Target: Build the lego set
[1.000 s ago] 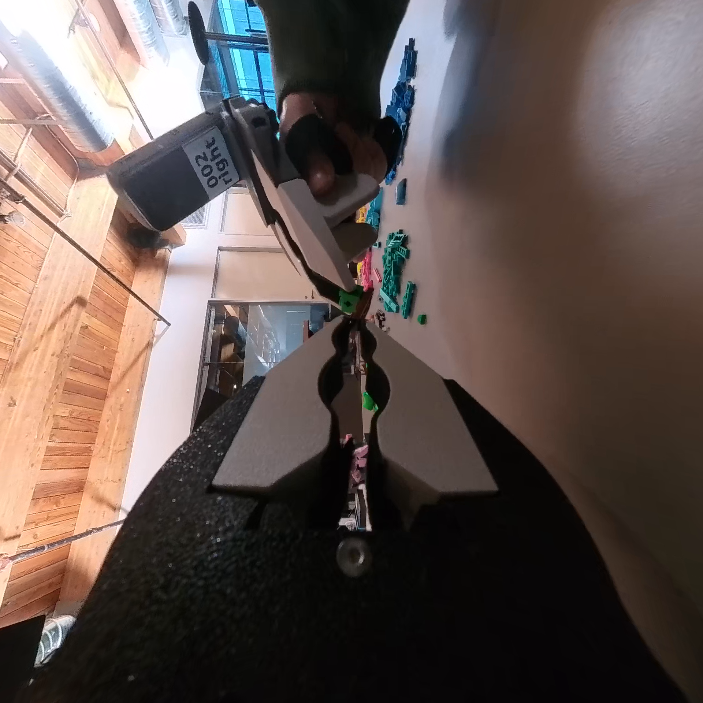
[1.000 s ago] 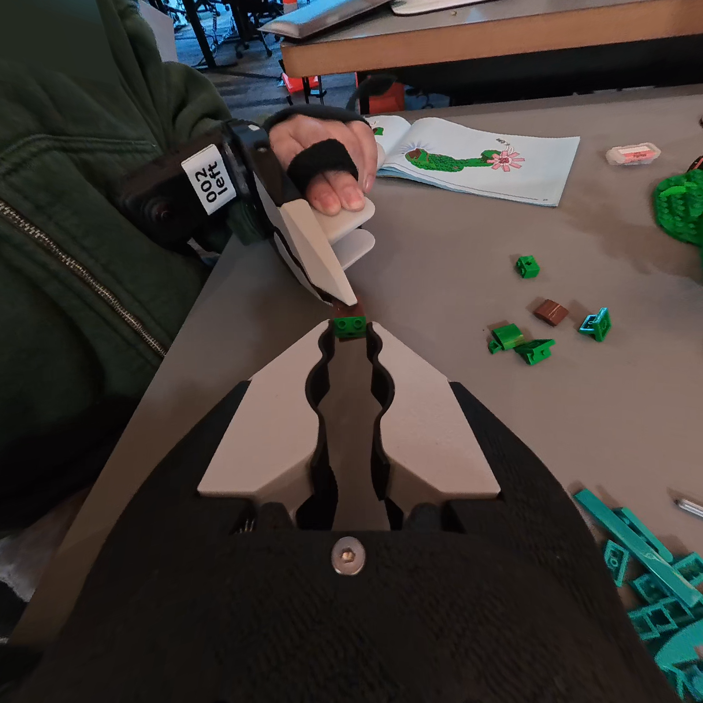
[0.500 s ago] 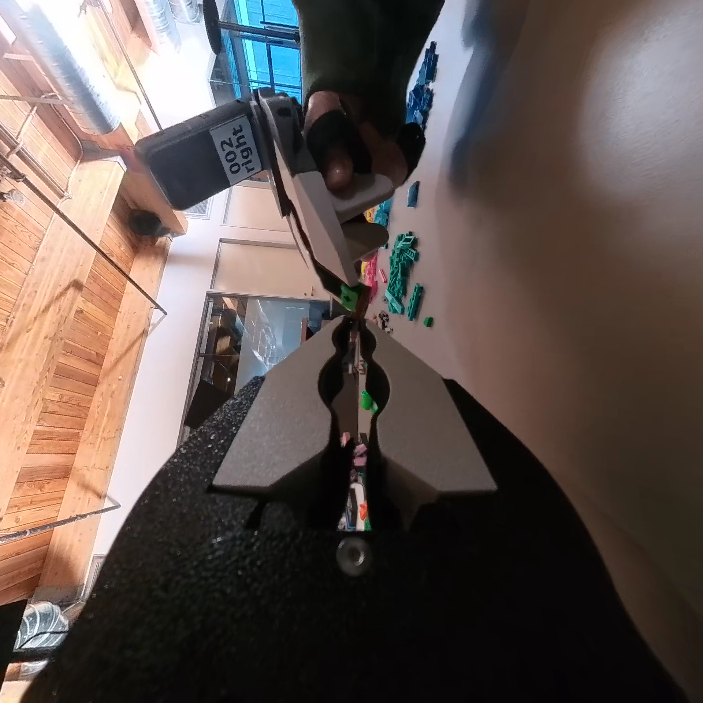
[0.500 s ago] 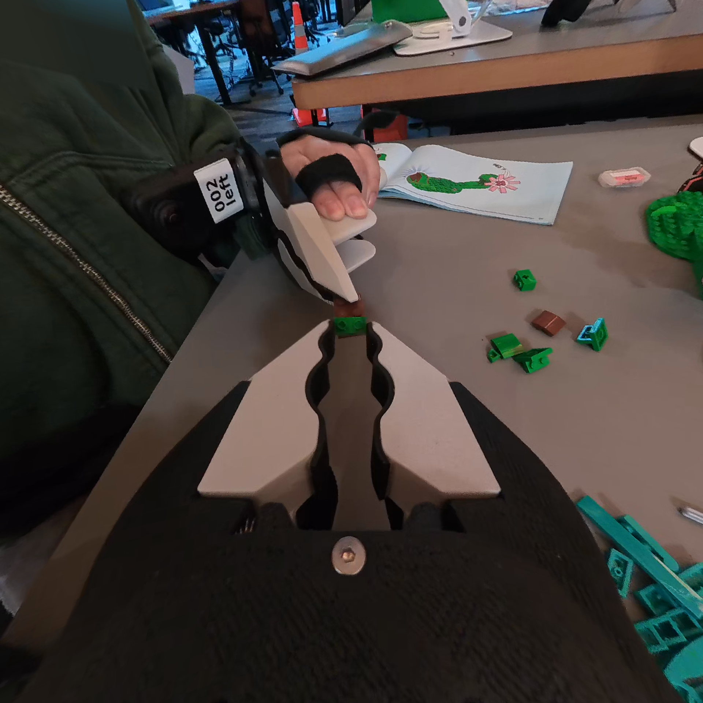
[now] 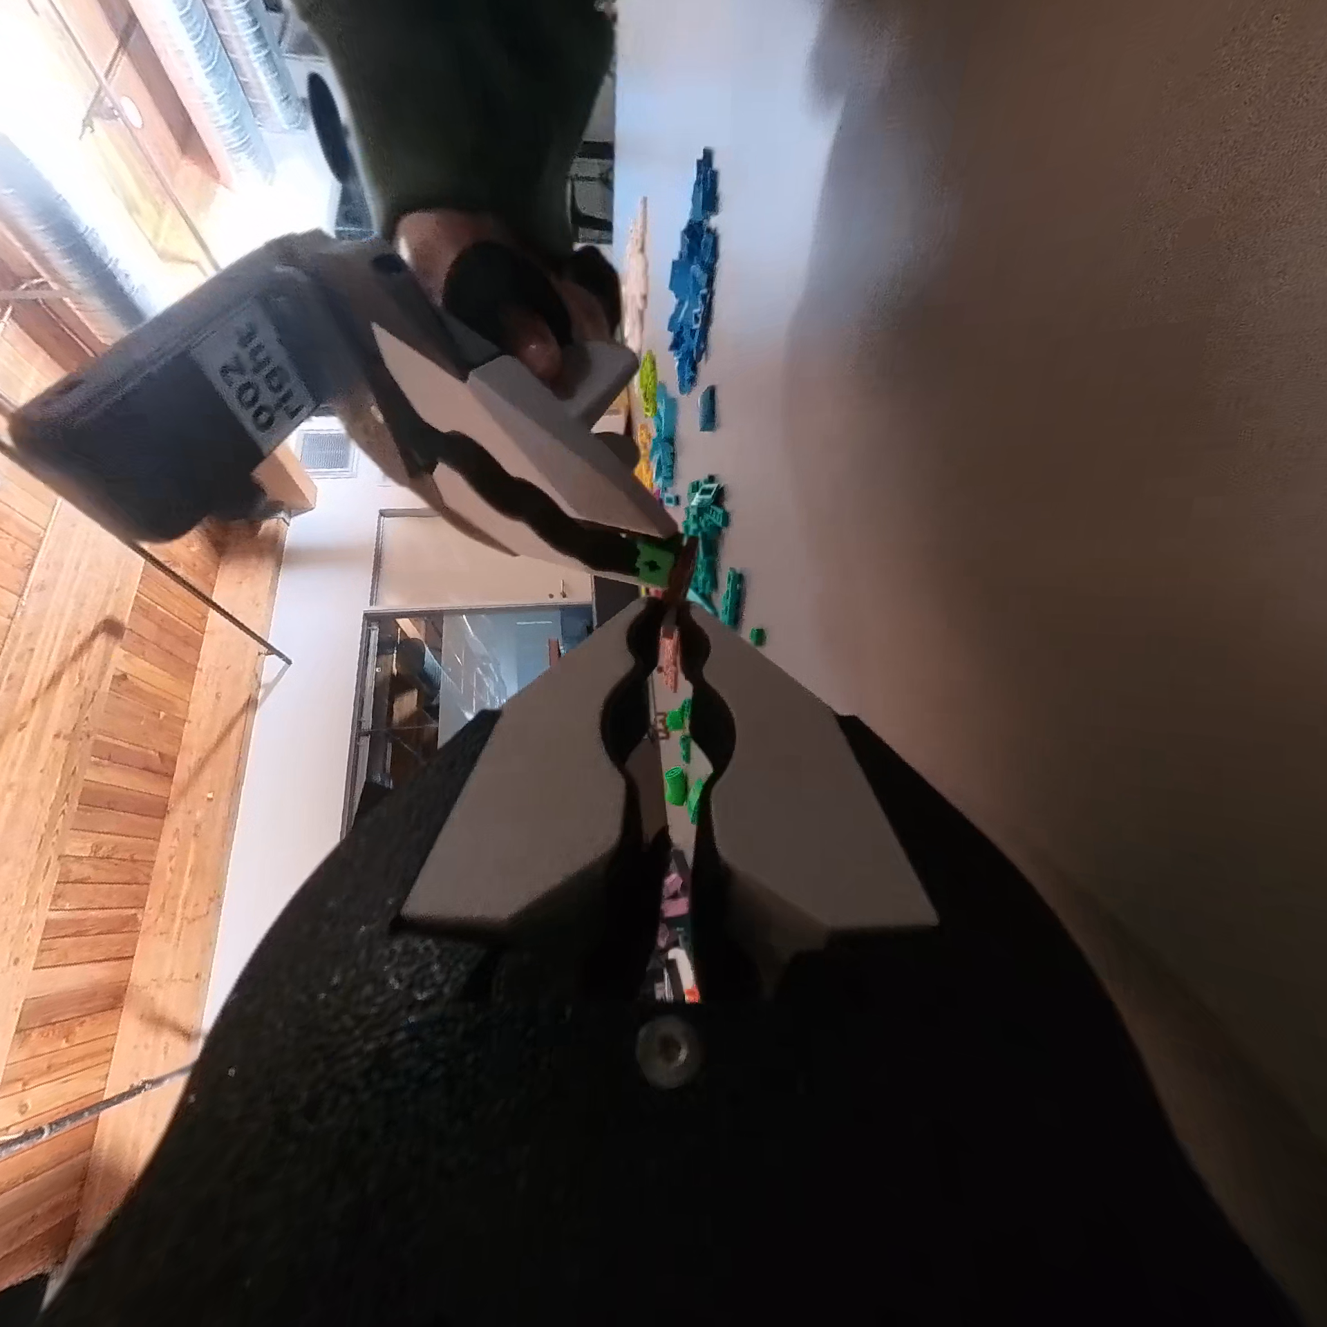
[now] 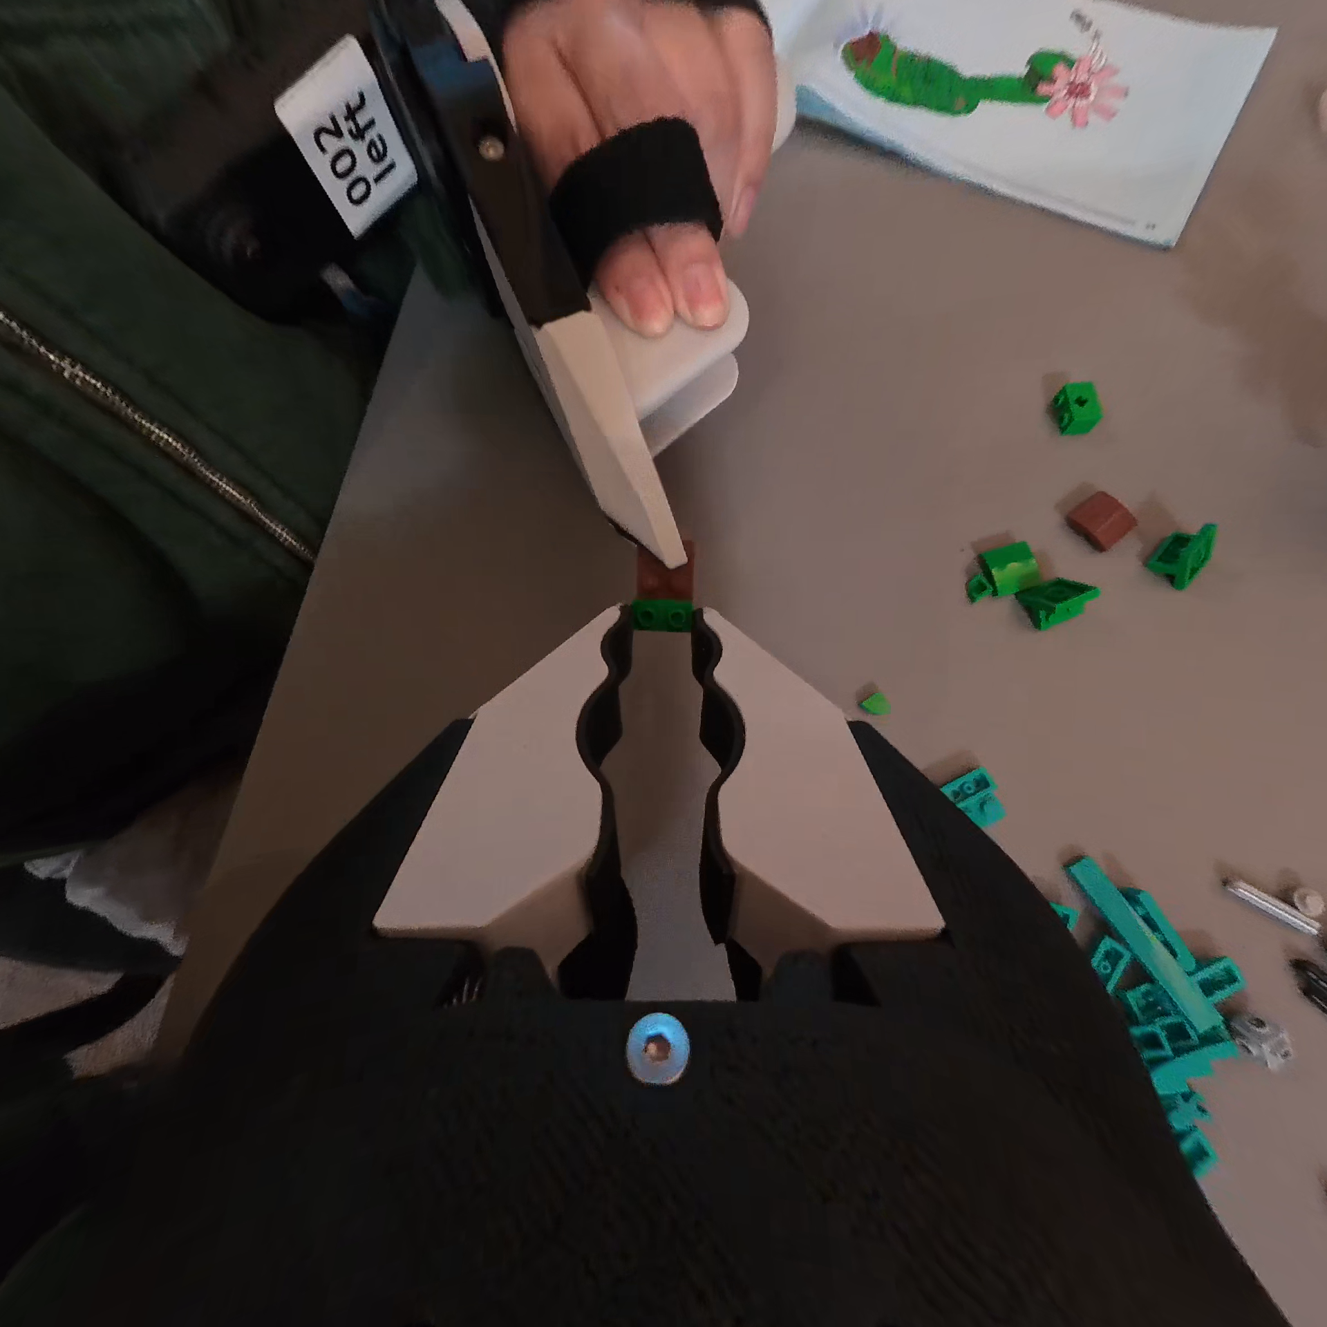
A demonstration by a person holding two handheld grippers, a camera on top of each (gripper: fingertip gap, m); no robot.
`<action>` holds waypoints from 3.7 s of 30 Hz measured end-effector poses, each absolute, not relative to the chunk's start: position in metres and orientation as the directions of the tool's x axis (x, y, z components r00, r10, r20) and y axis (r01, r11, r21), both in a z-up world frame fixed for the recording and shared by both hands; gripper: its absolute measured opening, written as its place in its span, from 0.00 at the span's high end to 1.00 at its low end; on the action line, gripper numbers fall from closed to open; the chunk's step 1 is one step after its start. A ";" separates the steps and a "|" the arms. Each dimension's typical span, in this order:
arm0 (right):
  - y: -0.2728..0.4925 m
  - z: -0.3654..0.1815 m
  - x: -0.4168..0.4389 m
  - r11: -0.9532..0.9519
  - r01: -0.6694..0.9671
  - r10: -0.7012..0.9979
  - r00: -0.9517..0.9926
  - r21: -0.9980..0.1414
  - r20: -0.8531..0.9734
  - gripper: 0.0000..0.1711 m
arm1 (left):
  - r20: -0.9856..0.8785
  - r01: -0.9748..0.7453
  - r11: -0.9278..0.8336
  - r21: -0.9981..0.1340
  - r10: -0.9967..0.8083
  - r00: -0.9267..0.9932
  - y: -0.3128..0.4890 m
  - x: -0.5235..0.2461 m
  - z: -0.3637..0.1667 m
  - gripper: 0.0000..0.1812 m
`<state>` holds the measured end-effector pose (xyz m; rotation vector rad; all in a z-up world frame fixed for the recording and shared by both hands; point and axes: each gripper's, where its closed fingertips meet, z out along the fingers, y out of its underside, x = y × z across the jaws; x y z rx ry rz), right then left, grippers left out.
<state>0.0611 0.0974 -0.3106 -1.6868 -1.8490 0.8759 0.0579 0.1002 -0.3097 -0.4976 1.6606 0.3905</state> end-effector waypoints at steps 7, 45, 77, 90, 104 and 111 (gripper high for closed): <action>0.095 -0.319 0.062 0.049 0.747 0.992 -0.112 -0.663 -0.052 0.92 | -0.984 -0.520 0.854 -0.003 -0.096 -0.151 0.097 0.060 -0.316 0.99; 0.096 -0.306 0.063 0.023 0.704 0.993 -0.100 -0.710 -0.067 0.91 | -0.993 -0.529 0.848 -0.015 -0.075 -0.092 0.099 0.061 -0.306 0.99; 0.096 -0.288 0.059 0.090 0.871 0.995 -0.103 -0.483 0.001 0.91 | -1.000 -0.545 0.839 0.000 -0.010 -0.014 0.099 0.060 -0.289 0.99; 0.099 -0.275 0.059 0.068 0.950 0.997 -0.072 -0.305 -0.003 0.91 | -0.997 -0.552 0.832 -0.050 -0.011 0.074 0.099 0.056 -0.274 0.99; 0.100 -0.271 0.058 0.063 0.955 0.998 -0.066 -0.291 -0.001 0.91 | -0.996 -0.550 0.833 -0.059 -0.012 0.087 0.098 0.055 -0.271 0.99; 0.097 -0.270 0.058 0.075 0.954 0.997 -0.079 -0.291 -0.002 0.91 | -0.996 -0.550 0.833 -0.058 -0.013 0.085 0.099 0.055 -0.272 0.99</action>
